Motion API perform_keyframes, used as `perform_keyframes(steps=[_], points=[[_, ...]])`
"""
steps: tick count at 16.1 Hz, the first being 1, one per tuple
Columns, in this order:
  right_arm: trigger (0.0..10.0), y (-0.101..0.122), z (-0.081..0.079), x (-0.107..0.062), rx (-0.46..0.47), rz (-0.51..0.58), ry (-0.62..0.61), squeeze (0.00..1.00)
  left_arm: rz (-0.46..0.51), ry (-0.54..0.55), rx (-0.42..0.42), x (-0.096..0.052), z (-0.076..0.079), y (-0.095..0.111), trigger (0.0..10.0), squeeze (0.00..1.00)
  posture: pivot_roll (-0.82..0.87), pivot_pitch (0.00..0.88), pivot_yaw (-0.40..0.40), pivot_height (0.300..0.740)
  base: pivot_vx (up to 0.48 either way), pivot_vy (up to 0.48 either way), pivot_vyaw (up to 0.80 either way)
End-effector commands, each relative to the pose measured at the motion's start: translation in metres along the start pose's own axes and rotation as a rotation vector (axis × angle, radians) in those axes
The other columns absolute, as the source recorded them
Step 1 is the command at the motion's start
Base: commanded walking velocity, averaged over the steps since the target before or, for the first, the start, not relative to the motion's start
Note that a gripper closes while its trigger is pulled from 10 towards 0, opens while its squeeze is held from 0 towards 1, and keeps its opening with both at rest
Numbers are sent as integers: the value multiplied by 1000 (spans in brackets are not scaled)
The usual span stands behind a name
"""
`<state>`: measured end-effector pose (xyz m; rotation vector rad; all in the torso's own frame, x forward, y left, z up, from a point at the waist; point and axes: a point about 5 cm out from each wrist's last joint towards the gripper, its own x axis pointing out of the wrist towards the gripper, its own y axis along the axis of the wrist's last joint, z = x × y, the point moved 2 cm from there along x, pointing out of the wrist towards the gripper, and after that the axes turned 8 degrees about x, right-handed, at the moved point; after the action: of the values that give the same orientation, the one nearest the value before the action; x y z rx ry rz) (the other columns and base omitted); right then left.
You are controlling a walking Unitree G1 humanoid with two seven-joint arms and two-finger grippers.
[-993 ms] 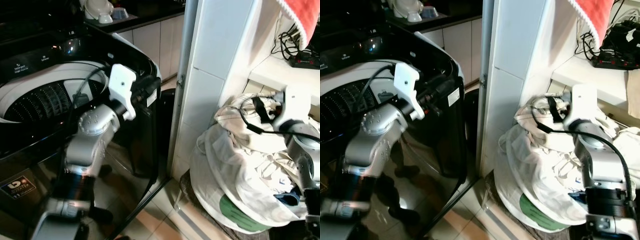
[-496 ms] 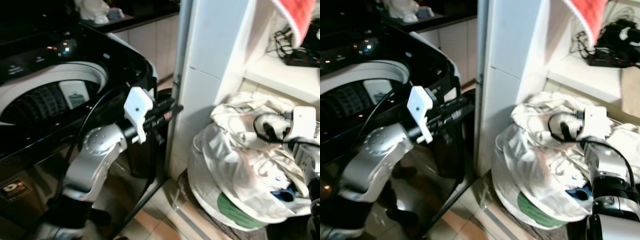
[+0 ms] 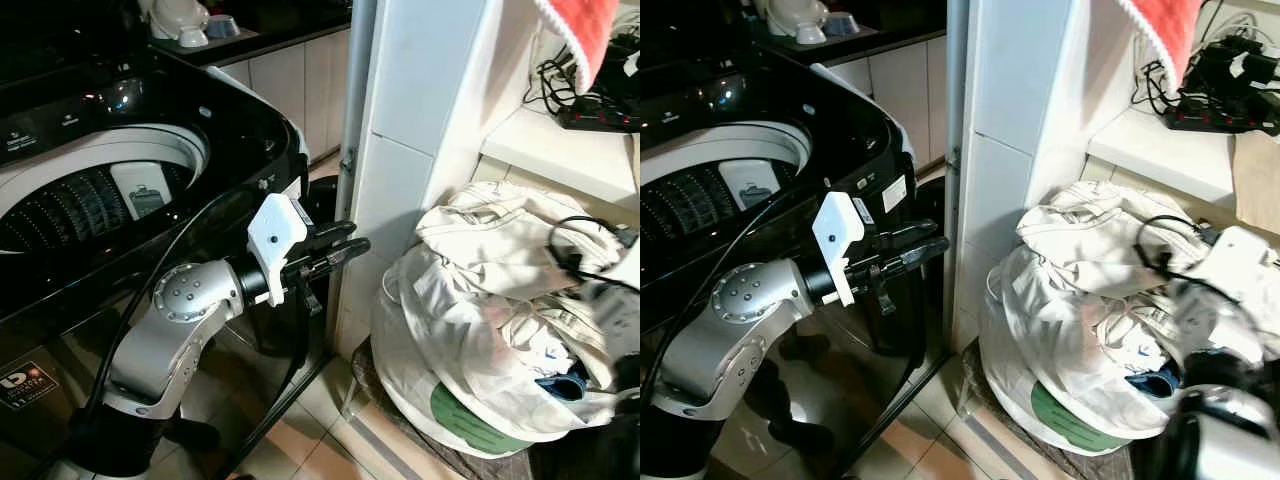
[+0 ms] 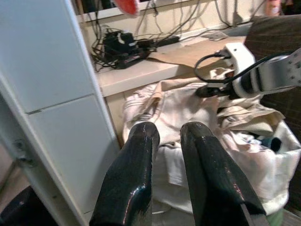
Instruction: Clothes washing
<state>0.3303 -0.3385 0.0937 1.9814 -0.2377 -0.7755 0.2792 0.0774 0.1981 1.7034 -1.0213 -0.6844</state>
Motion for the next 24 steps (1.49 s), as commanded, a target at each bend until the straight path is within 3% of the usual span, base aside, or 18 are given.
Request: perform_keyframes(steps=[1,2,4,10,11,13,14,24], points=[[10000,1,-2,-1,45,-8,11,925,16,-20,8,0,0,6,10000,0,-6,0,-17,740,0,0,0],[10000,-4,-7,-3,49,-19,21,0,21,-42,-7,-1,2,8,10000,0,-8,0,-14,740,0,0,0],[10000,-11,-12,-4,36,-42,27,0,21,-59,-9,0,4,9,10000,0,-10,0,-10,740,0,0,0],[10000,-28,-38,-9,51,-208,216,0,0,-68,3,-1,2,7,10000,0,-9,0,-12,740,0,0,0],[5451,-31,-42,-10,48,-234,257,0,-3,-76,4,-1,3,7,10000,0,-7,0,-12,740,0,0,0],[2745,-31,-43,-11,50,-241,269,0,-3,-80,3,0,3,8,10000,0,-8,0,-11,740,0,0,0],[0,-29,-41,-11,72,-244,273,0,-3,-82,4,0,4,8,10000,0,-10,0,-10,740,0,0,0],[0,-20,-34,-9,105,-201,283,0,-3,-74,5,5,4,7,10000,0,-11,0,-6,740,0,0,0]])
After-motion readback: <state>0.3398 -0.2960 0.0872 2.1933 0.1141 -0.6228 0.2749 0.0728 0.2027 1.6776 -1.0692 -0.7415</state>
